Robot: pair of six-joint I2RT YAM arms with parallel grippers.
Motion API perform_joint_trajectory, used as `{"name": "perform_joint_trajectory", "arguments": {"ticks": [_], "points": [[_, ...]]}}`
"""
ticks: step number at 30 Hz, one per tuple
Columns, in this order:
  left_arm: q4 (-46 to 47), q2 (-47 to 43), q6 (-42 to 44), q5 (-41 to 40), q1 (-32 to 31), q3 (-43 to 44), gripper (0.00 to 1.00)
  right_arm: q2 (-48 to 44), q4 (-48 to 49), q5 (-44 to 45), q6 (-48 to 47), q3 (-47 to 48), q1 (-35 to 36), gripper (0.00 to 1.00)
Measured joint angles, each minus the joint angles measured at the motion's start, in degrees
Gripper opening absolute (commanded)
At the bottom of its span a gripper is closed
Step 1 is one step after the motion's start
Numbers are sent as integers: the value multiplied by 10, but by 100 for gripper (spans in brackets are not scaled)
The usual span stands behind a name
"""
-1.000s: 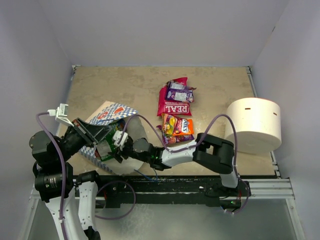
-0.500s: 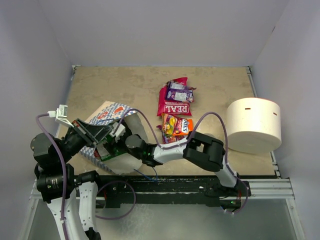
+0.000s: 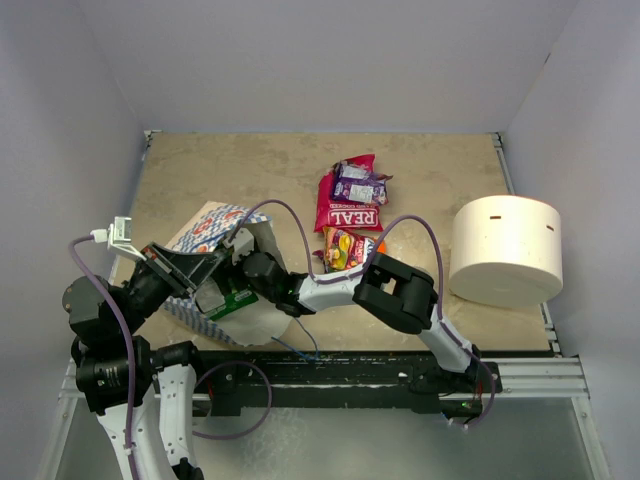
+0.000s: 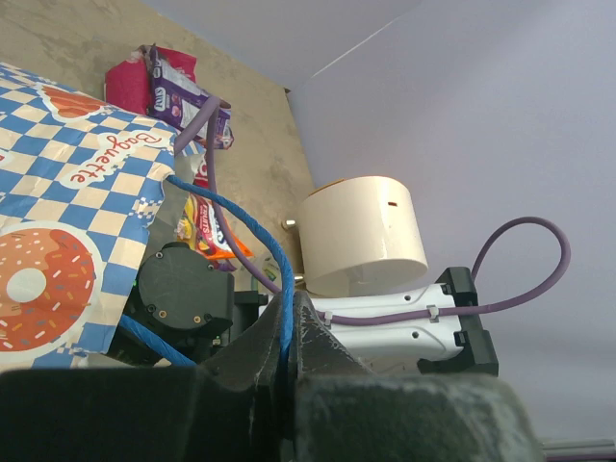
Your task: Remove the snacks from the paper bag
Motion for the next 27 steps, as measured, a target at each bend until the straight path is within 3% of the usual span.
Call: {"name": "perform_joint_trajectory", "arguments": {"ticks": [3, 6, 15, 27], "points": [[-2, -10, 0, -8, 0, -4, 0, 2, -5, -17, -8, 9, 0, 55], [-3, -15, 0, -14, 0, -5, 0, 3, -8, -32, -21, 16, -2, 33], [-8, -11, 4, -17, 0, -5, 0, 2, -10, -58, -31, 17, -3, 2], [-21, -2, 19, -17, 0, 0, 0, -50, -53, -60, -33, -8, -3, 0]]}}
